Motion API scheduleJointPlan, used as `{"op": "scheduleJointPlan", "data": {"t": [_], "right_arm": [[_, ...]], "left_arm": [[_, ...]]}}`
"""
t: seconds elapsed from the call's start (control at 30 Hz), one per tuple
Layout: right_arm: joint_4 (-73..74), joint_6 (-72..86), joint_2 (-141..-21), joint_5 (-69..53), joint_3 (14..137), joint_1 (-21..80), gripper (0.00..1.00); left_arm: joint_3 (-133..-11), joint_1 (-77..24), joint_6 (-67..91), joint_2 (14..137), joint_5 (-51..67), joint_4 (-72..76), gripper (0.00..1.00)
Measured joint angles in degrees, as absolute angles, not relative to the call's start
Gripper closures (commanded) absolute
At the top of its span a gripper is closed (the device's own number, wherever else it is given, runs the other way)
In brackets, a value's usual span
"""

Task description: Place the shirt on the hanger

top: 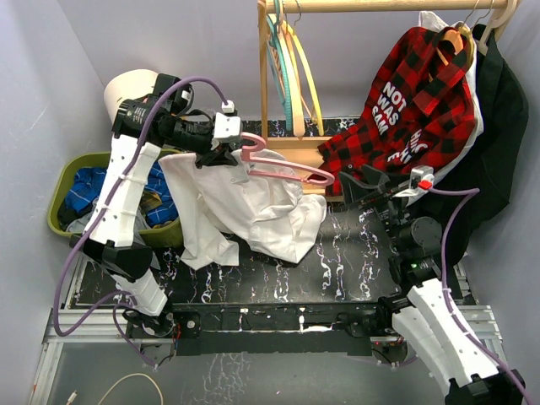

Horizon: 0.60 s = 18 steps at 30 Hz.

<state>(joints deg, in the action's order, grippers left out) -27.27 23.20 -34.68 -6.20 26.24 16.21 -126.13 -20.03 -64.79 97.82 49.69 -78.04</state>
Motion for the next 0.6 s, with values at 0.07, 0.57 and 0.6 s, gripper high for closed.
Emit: {"op": "scheduleJointPlan", "data": {"t": [0.07,0.57,0.6], "right_arm": [[-27.7,25.2,-33.2,-10.2,24.6,14.3,0.2],[-56.2,47.2,-55.2,-32.2,12.6,13.1,0.26],[-58.6,48.1,-57.2,-32.8,13.2,13.0,0.26]], "left_arm": [[-126.8,-20.1,-63.8,97.4,48.9,-78.0,1.0],[-128.5,-20.4,-59.6,91.8,48.9,-78.1,1.0],[-128.5,-20.4,-59.5,91.6,48.9,-78.1,1.0]]}}
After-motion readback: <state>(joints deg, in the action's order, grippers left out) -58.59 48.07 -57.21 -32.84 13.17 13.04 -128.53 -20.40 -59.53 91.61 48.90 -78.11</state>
